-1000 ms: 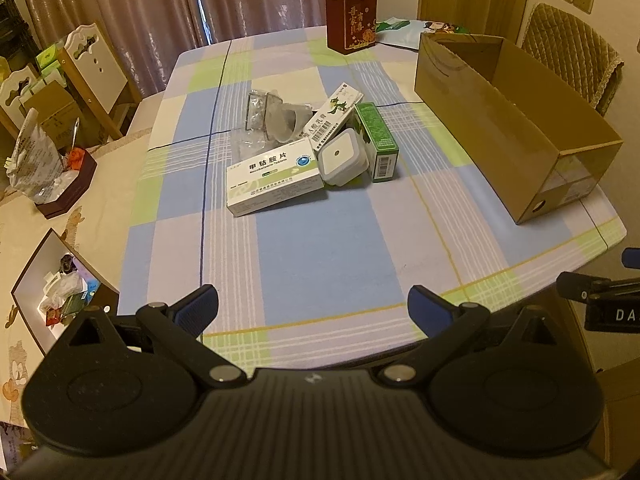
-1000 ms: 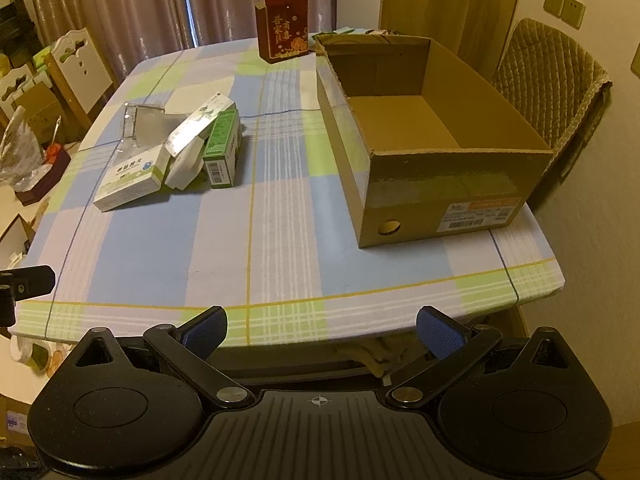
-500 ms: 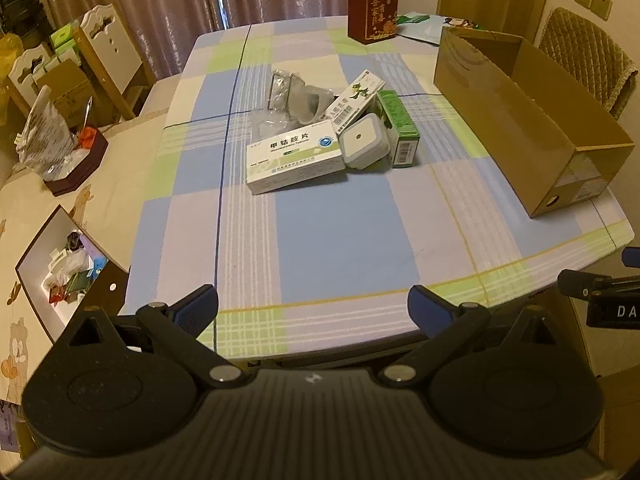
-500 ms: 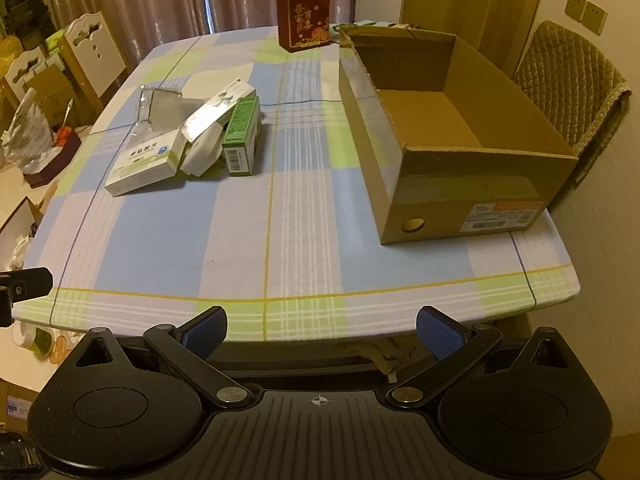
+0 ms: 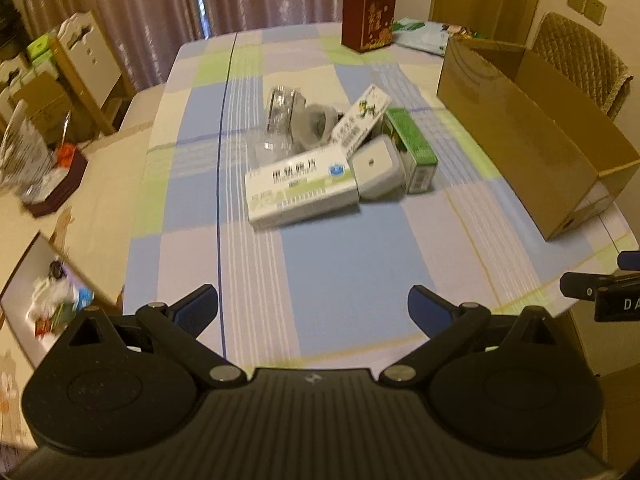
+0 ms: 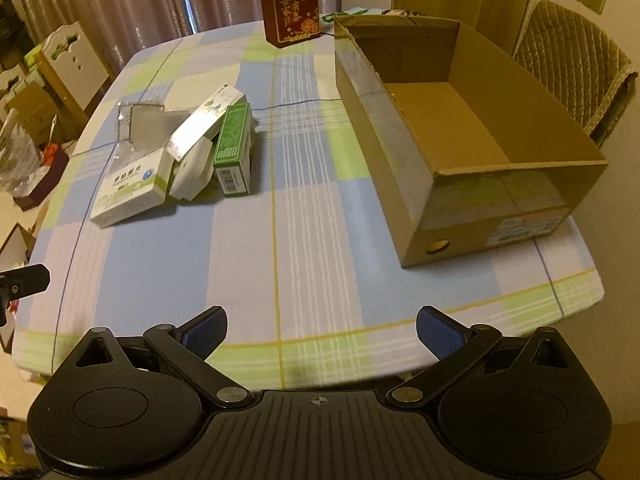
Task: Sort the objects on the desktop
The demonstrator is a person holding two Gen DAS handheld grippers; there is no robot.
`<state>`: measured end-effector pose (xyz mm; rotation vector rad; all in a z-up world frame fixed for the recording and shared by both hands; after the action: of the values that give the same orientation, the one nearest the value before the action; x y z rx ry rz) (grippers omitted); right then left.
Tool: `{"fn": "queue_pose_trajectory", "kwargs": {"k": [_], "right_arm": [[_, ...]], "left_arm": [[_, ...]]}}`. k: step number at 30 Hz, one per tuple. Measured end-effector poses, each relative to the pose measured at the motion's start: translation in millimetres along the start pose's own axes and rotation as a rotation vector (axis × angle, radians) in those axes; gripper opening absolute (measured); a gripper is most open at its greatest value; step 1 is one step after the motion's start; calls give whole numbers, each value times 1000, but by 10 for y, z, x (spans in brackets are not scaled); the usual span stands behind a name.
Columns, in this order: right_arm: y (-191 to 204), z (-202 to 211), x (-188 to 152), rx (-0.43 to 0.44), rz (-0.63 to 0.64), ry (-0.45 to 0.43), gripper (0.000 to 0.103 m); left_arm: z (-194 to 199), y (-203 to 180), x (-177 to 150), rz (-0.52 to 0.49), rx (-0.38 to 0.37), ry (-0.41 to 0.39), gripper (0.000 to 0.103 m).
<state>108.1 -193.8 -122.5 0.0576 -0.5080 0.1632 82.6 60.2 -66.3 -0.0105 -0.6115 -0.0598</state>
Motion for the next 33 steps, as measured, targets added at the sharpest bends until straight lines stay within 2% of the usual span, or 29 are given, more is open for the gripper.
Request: {"fn": "queue_pose_trajectory", "kwargs": {"k": [6, 12, 17, 20, 23, 29, 33], "right_arm": [[22, -198, 179, 11, -38, 25, 103], [4, -341, 312, 6, -74, 38, 103], [-35, -404, 342, -12, -105, 57, 103], [-110, -430, 321, -38, -132, 77, 103], [-194, -445, 289, -69, -165, 97, 103], [-165, -489, 244, -83, -175, 132, 103], [-67, -554, 232, -72, -164, 153, 103]], "left_arm": [[-216, 168, 197, -77, -42, -32, 100], [-506, 259, 366, -338, -110, -70, 100], [-816, 318, 509, -485, -236, -75, 99], [-1060, 336, 597, -546, -314, -52, 98], [-1288, 318, 661, -614, -359, -39, 95], [-1716, 283, 690, -711, -409, 45, 94], [-1842, 244, 701, -732, -430, 51, 94]]}}
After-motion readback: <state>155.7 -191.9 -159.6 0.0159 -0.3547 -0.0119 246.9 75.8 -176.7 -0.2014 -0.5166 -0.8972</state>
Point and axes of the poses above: each gripper's, at about its wrist camera, not at the fingertips, and z roughly against the way its jaws point, y to its left, x to its top, the point moved 7 cm from there along -z, roughly the way its jaws point, and after that the axes turned 3 degrees about -x, right-handed, at the moved point
